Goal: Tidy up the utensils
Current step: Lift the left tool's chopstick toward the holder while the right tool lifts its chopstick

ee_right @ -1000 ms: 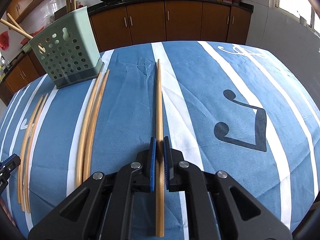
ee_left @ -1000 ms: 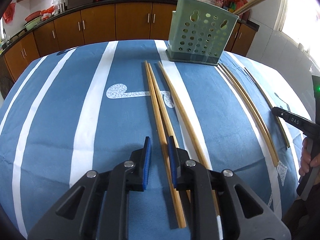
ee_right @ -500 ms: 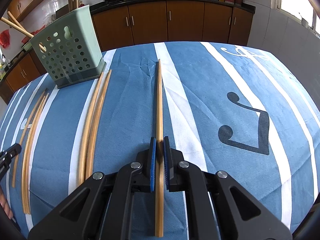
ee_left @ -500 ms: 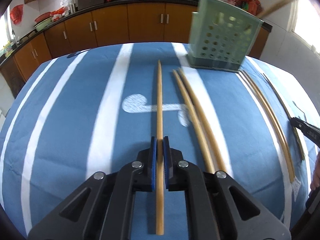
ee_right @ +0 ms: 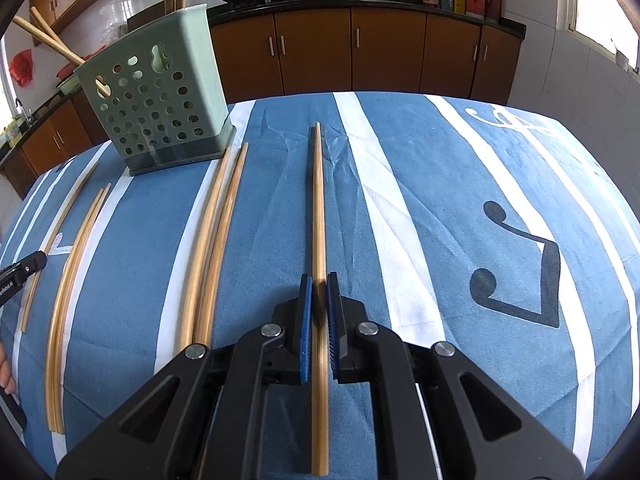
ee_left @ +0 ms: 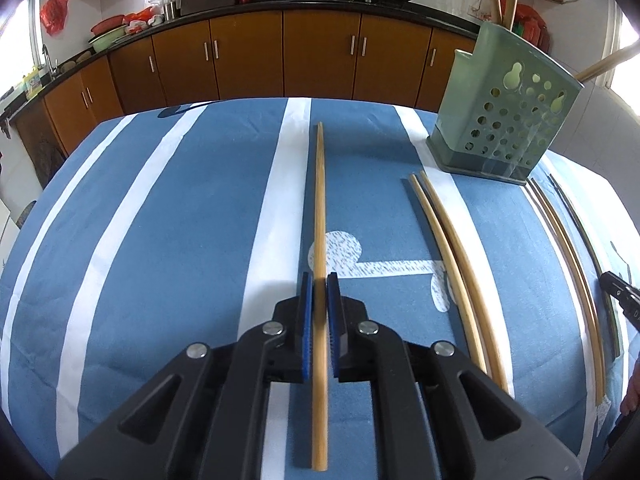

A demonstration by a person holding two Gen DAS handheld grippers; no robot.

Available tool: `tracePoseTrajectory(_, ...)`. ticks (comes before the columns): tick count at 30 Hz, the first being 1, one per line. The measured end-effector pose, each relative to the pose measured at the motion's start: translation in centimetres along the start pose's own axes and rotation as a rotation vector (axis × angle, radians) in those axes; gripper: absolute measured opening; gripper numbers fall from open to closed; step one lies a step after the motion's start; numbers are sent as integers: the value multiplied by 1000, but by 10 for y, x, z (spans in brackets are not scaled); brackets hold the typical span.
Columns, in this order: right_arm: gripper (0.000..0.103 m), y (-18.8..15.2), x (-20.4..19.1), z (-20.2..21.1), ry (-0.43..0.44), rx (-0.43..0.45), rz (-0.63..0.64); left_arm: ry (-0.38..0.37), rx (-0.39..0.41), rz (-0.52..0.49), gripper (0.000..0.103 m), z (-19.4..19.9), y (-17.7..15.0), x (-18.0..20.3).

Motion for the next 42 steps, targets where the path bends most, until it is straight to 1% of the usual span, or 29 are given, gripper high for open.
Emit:
tracePoseTrajectory(20,9,1,1,-1,8,-1,-12,-23,2,34,10,-2,-1,-2)
tracePoseTrajectory(37,9,0,0,0,7,-1,-13,-22,2,31,10,-2,0,-2)
tracePoseTrajectory(42,9,-1,1,2,2,-1,-5,-19,2,16,12,2,-2,-2)
Point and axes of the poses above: each gripper's, at about its wrist camera, not at the fingertips, and z roughly against the way its jaws point, x to its right, y to its top, the point moved 5 cm from there along -z, roughly the way its jaws point, and after that the axes turned 15 degrees about x, right-handed, at the moved point
